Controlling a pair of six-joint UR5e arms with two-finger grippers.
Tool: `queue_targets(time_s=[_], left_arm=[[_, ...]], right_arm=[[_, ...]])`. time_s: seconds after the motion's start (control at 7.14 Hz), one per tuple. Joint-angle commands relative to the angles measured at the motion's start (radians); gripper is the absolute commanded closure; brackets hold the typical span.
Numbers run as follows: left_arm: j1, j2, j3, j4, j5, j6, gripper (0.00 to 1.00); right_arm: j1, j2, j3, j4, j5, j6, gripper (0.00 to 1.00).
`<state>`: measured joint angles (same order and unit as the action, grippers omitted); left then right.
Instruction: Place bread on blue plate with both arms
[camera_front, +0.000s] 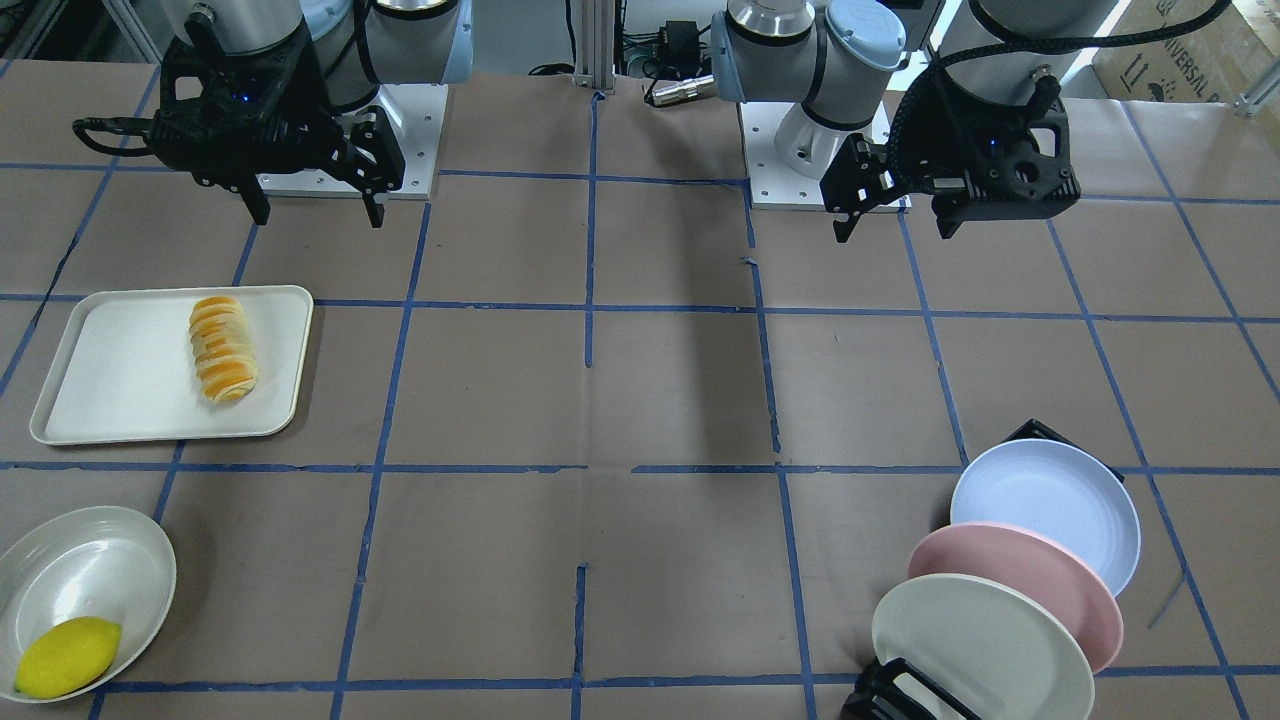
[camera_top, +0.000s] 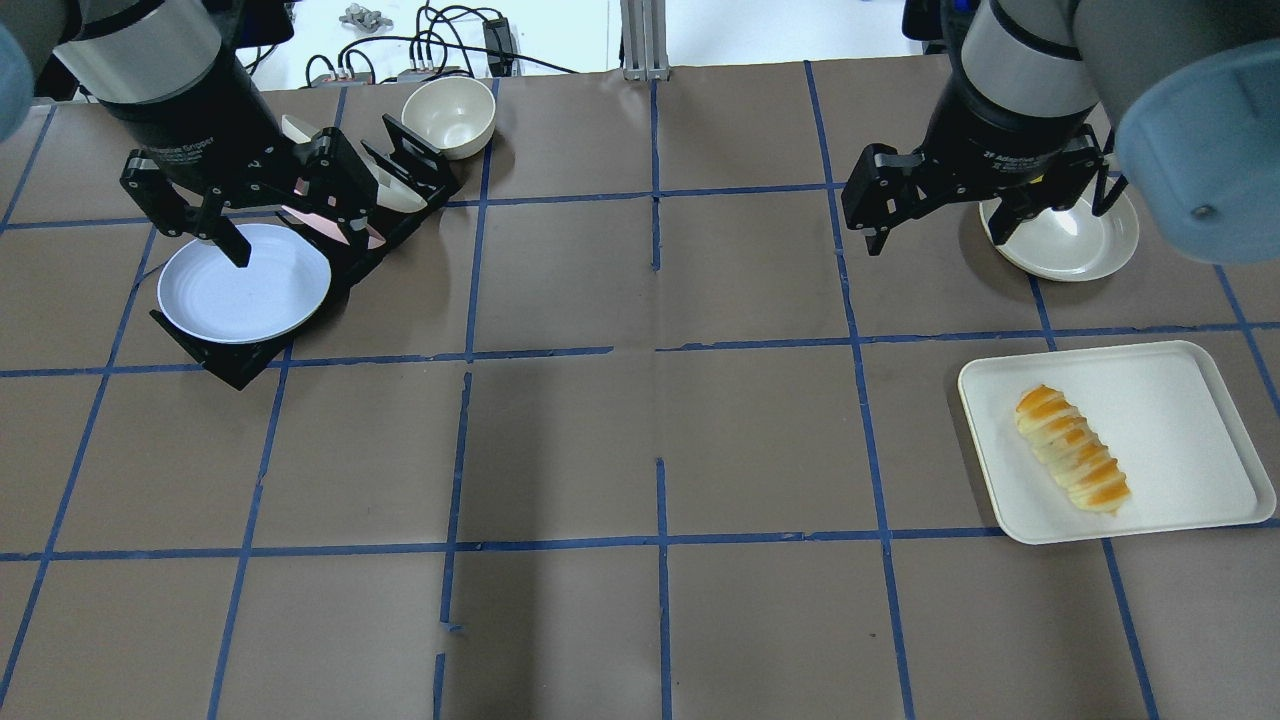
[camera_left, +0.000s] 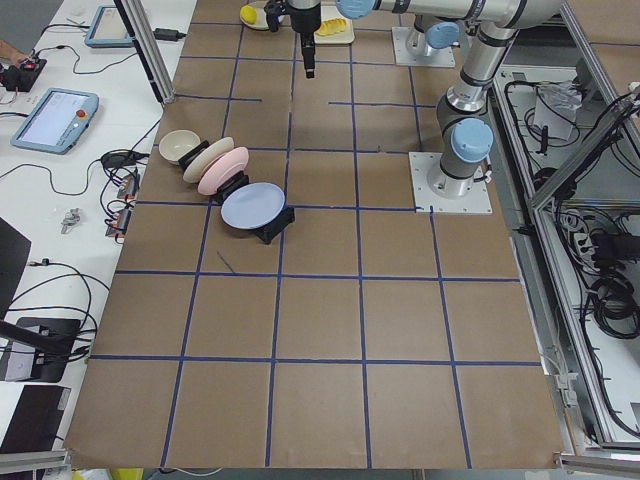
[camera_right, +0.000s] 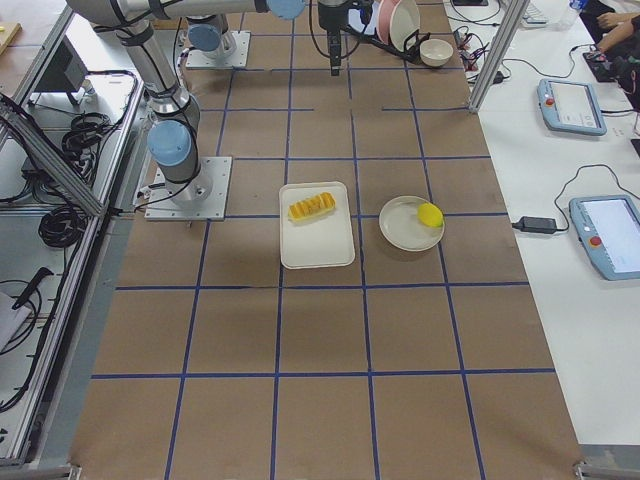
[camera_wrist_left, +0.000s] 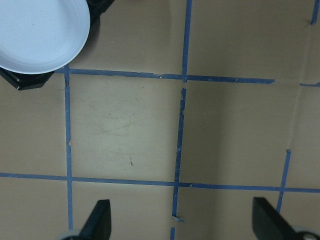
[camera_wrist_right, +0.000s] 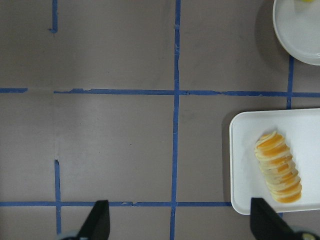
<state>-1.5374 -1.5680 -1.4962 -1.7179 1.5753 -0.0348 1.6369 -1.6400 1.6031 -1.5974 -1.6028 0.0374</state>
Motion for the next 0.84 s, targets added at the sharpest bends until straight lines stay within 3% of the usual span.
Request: queue_targets(time_s=[0.0, 0.28, 0.7], left_arm=[[-0.001, 0.003, 0.005, 0.001, 0.0, 0.007, 0.0], [0.035, -0.009, 0.011, 0.012, 0.0, 0.085, 0.0], [0.292, -0.068, 0.019, 0.015, -0.008, 0.463, 0.0]], right_arm=[[0.0, 0.0, -0.002, -0.003, 0.0, -0.001, 0.0], [0.0, 0.0, -0.003, -0.003, 0.0, -0.001, 0.0], [0.0, 0.0, 0.001, -0.003, 0.0, -0.001, 0.0]])
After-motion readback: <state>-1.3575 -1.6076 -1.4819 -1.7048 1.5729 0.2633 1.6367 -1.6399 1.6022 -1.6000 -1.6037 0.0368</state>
